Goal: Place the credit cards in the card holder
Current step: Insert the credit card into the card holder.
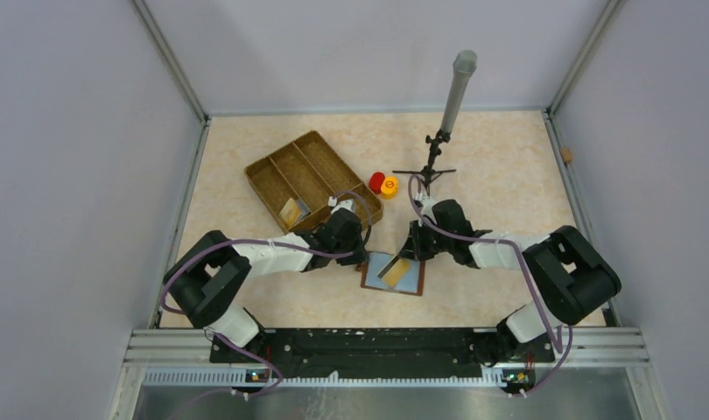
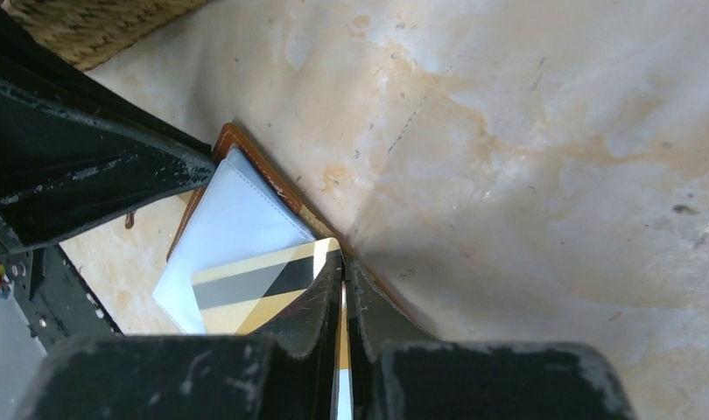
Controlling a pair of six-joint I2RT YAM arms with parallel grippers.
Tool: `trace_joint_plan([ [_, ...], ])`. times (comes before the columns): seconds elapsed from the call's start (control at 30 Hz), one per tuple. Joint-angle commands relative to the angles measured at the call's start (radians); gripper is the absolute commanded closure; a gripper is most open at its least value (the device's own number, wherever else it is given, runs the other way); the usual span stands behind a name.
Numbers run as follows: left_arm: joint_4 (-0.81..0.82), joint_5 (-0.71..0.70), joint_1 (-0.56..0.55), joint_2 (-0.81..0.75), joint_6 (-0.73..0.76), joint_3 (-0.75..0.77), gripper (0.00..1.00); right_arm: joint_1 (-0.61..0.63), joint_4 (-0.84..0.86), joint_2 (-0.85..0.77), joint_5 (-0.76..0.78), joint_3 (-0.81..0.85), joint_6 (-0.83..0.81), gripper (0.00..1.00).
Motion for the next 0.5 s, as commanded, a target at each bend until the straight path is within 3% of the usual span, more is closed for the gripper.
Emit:
trace_joint_plan([
  [0.0, -0.064, -0.038, 0.002, 0.037, 0.024, 0.017, 0.82, 0.028, -0.077, 0.001, -0.029, 0.021, -0.075, 0.99],
  [0.47, -0.058, -0.032, 0.002, 0.045, 0.009, 0.026, 0.85, 0.074, -0.049, -0.042, -0.063, 0.014, -0.084, 0.99],
])
